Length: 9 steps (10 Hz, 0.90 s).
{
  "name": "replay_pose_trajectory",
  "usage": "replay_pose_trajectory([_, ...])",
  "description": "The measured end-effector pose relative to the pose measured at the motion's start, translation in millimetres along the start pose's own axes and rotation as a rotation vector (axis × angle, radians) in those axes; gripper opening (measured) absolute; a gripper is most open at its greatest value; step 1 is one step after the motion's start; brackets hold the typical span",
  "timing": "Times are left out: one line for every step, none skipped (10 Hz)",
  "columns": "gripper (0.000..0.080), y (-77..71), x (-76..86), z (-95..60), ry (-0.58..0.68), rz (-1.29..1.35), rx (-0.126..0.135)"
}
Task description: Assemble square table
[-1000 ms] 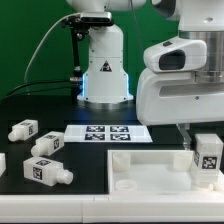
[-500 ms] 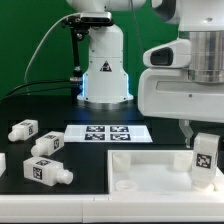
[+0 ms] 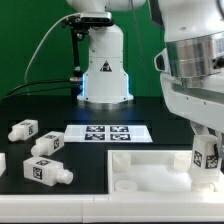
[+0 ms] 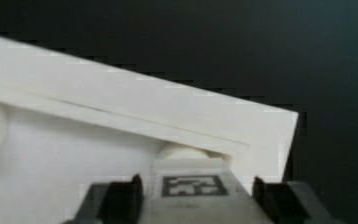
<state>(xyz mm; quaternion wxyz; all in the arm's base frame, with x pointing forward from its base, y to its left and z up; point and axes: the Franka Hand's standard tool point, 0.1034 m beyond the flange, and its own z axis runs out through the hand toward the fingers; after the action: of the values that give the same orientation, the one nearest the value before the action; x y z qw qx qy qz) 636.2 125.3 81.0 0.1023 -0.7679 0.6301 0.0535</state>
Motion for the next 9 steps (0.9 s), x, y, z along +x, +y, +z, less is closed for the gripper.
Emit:
replay_pose_trajectory([0.0288,0.2,-1.1,0.5,0.0,0.01,-0.001])
replay_pose_trajectory([0.04,0.4,-0.9,1.0,0.0,-0.016,-0.002])
replay_pose_trajectory([0.0538,0.6,-0.6,1.2,0.0,-0.069,-0.002])
replay_pose_trajectory([0.0618,-0.4,1.5,1.6,0.015,-0.256,0.01])
replay_pose_trajectory([0.0618,0.0,-0.6,0.6,0.021,-0.427,0.003])
replay_pose_trajectory([0.0644,0.2,-1.8,-1.5,0.031,-0.609,-0.009])
replay_pose_trajectory([0.0644,0.2,-1.2,-1.3,0.032,-0.664,-0.01])
replay_pose_trajectory([0.0649,0.5,-0.4,-0.8,0.032,-0.725,-0.012])
replay_pose_trajectory([0.0649,0.9,2.5,-1.8,0.047,-0.899,-0.03])
